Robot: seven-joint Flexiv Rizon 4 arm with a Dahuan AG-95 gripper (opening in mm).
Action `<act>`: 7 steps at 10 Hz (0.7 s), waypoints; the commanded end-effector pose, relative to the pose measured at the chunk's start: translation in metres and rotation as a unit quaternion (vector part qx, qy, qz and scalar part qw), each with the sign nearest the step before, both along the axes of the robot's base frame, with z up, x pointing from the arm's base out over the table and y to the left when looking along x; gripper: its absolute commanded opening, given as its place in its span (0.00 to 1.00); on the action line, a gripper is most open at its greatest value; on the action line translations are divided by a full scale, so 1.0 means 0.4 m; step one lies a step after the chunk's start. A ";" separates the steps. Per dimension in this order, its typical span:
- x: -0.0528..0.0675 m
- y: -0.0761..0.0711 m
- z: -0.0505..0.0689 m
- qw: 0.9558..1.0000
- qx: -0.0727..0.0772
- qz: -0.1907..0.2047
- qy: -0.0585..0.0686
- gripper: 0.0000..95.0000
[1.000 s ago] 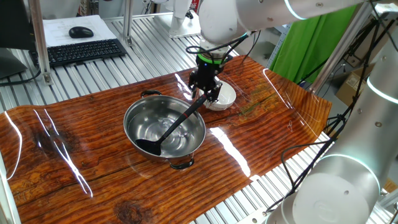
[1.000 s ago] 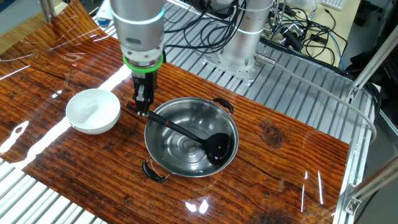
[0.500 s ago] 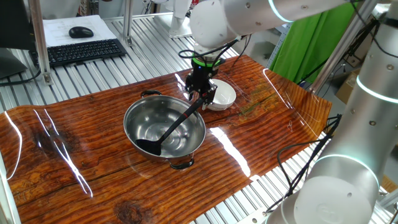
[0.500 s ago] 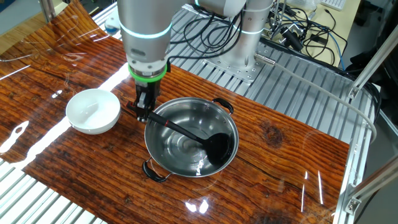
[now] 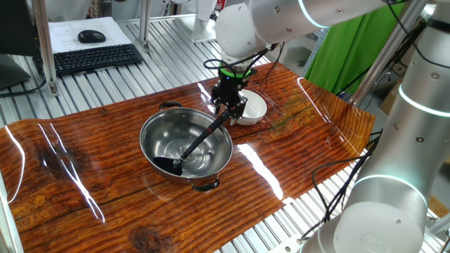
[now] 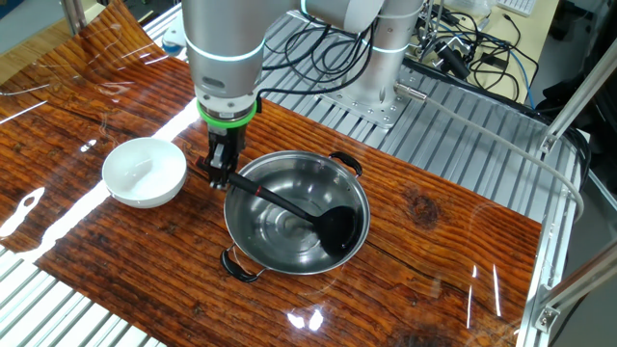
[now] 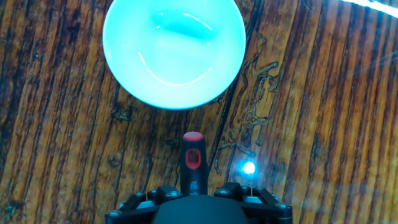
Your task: Scoop water with a large spoon from one bowl to another
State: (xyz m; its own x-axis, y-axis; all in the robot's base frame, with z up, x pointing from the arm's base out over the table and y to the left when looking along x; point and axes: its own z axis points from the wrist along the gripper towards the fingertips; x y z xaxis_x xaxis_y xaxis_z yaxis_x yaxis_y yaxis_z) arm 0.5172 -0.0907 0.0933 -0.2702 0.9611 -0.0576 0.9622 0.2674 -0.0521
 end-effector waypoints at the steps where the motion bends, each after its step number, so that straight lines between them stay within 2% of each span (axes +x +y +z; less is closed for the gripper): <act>1: 0.001 0.002 -0.004 1.000 -0.002 -0.001 -0.001 0.60; 7: 0.003 -0.005 -0.015 1.000 -0.004 0.004 -0.005 0.60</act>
State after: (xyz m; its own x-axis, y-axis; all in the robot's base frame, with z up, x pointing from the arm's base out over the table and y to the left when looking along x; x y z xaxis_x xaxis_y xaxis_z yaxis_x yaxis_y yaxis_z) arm 0.5169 -0.0933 0.0861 -0.2765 0.9587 -0.0660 0.9607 0.2741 -0.0441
